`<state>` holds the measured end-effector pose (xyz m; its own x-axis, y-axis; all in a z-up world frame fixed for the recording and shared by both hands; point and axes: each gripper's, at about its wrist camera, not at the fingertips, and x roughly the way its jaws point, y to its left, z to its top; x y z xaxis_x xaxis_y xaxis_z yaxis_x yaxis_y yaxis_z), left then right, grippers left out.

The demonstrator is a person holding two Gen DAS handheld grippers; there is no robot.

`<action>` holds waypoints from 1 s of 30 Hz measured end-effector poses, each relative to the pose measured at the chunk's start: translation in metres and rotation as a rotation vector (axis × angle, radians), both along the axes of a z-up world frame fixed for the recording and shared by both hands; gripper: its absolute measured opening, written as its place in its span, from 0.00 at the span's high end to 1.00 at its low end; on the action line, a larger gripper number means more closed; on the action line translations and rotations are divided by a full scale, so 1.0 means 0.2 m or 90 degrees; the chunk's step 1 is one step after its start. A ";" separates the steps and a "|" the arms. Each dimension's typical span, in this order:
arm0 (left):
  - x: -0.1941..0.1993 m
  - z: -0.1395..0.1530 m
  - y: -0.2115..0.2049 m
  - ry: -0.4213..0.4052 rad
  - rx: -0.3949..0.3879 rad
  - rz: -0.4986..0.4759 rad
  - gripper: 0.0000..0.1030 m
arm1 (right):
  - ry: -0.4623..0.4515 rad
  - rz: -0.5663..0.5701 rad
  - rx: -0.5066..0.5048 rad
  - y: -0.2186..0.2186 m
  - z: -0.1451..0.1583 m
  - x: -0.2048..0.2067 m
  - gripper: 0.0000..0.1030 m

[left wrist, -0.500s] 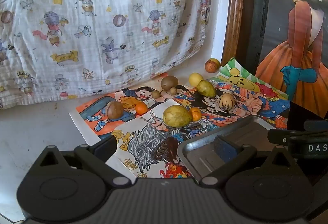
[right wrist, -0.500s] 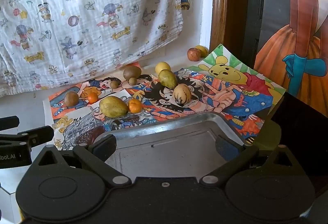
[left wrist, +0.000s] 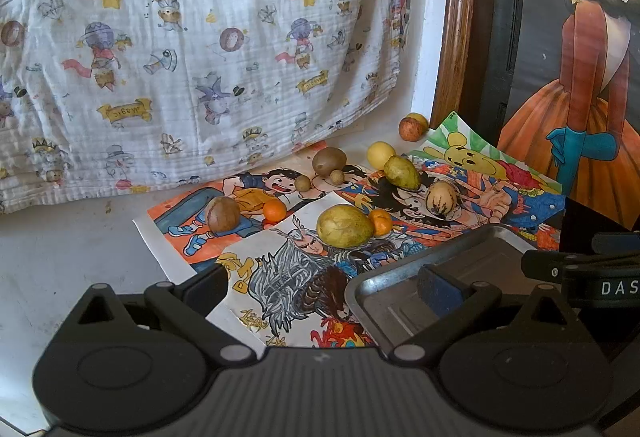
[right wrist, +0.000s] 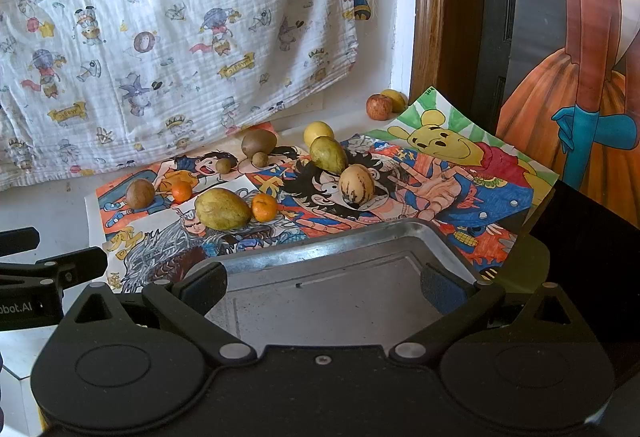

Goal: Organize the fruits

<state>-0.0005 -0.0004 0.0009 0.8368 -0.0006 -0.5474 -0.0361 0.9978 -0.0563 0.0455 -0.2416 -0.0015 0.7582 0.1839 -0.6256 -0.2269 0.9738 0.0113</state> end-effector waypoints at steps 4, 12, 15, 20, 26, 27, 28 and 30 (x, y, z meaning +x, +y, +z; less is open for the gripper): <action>0.00 0.00 0.00 0.000 0.001 0.000 0.00 | -0.001 0.001 0.000 0.01 0.01 0.00 0.00; 0.00 0.00 0.00 0.001 0.000 0.000 0.00 | -0.001 0.001 0.001 0.00 0.01 0.00 0.00; 0.00 0.00 0.00 -0.001 0.002 -0.001 0.00 | -0.002 0.001 0.001 0.00 0.00 0.00 0.00; -0.01 0.02 -0.04 -0.009 0.001 -0.007 0.00 | -0.006 0.000 0.008 0.00 0.02 0.01 0.00; 0.03 0.02 0.01 0.041 -0.036 -0.005 0.00 | -0.022 -0.004 0.016 -0.01 0.04 0.02 0.00; 0.03 0.02 0.02 0.042 -0.045 -0.010 0.00 | -0.026 -0.007 0.017 -0.02 0.04 0.00 0.00; 0.03 0.02 0.02 0.033 -0.043 -0.013 0.00 | -0.028 -0.008 0.018 -0.02 0.04 0.01 0.00; 0.03 0.02 0.02 0.017 -0.027 -0.018 0.00 | -0.030 -0.011 0.026 -0.03 0.03 0.00 0.00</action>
